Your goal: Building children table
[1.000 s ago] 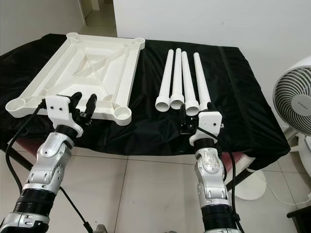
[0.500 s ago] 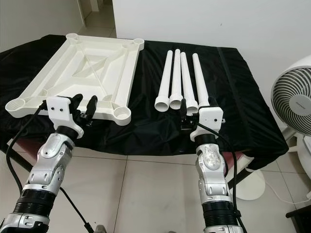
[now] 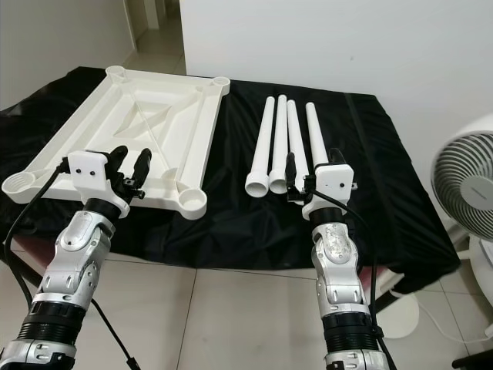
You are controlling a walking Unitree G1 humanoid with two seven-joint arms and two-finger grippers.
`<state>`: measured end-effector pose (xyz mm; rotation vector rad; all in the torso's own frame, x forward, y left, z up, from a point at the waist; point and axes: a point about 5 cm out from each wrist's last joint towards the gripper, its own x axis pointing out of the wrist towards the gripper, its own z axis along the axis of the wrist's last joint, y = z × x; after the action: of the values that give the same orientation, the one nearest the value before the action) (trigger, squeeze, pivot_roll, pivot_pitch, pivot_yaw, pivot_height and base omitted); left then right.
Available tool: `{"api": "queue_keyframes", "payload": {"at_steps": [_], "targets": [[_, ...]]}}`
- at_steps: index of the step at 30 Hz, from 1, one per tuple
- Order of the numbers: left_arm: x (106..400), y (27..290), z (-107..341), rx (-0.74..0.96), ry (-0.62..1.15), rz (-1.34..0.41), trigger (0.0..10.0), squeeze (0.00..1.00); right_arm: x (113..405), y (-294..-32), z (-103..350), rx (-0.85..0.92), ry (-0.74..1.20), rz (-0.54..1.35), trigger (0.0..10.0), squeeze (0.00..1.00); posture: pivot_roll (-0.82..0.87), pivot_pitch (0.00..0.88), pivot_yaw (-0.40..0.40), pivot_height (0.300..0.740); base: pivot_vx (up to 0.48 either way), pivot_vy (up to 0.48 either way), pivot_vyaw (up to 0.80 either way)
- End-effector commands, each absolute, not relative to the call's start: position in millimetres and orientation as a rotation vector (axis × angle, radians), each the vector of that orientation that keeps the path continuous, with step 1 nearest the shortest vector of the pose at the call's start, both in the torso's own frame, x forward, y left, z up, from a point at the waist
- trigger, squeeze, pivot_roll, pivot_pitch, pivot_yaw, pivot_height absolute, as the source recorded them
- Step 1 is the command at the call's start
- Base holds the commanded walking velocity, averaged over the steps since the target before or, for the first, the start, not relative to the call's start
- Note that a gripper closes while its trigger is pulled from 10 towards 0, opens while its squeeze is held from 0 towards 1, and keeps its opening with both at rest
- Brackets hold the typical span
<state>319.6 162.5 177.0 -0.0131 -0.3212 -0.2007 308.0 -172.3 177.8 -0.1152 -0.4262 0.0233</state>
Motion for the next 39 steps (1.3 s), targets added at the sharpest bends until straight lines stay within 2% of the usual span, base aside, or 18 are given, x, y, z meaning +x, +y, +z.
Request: {"api": "queue_keyframes", "payload": {"at_steps": [1, 14, 20, 29, 34, 39], "targets": [[319, 160, 177, -0.013, -0.324, -0.234, 10.0, 0.00, 309, -174, 176, -0.110, -0.421, 0.021, 10.0, 0.00, 0.14, 0.000, -0.034, 0.740, 0.281, 0.000, 0.00], [318, 161, 178, -0.017, -0.328, -0.226, 10.0, 0.00, 309, -176, 177, -0.119, -0.422, 0.025, 10.0, 0.00, 0.14, 0.000, -0.039, 0.740, 0.280, 0.000, 0.00], [319, 158, 179, -0.049, -0.314, -0.247, 10.0, 0.00, 311, -176, 178, -0.121, -0.424, 0.028, 10.0, 0.00, 0.15, 0.005, -0.046, 0.740, 0.000, 0.000, 0.00], [321, 139, 187, 0.029, -0.279, -0.429, 10.0, 0.00, 324, -182, 186, -0.113, -0.393, 0.003, 10.0, 0.00, 0.14, 0.030, -0.058, 0.740, 0.000, 0.000, 0.00], [322, 134, 186, -0.010, -0.253, -0.470, 10.0, 0.00, 329, -184, 188, -0.095, -0.360, -0.014, 10.0, 0.00, 0.12, 0.044, -0.049, 0.740, 0.000, 0.000, 0.00], [322, 118, 184, -0.096, -0.160, -0.553, 10.0, 0.00, 343, -184, 188, -0.031, -0.256, -0.044, 10.0, 0.00, 0.09, 0.059, -0.027, 0.740, 0.000, 0.000, 0.00]]}}
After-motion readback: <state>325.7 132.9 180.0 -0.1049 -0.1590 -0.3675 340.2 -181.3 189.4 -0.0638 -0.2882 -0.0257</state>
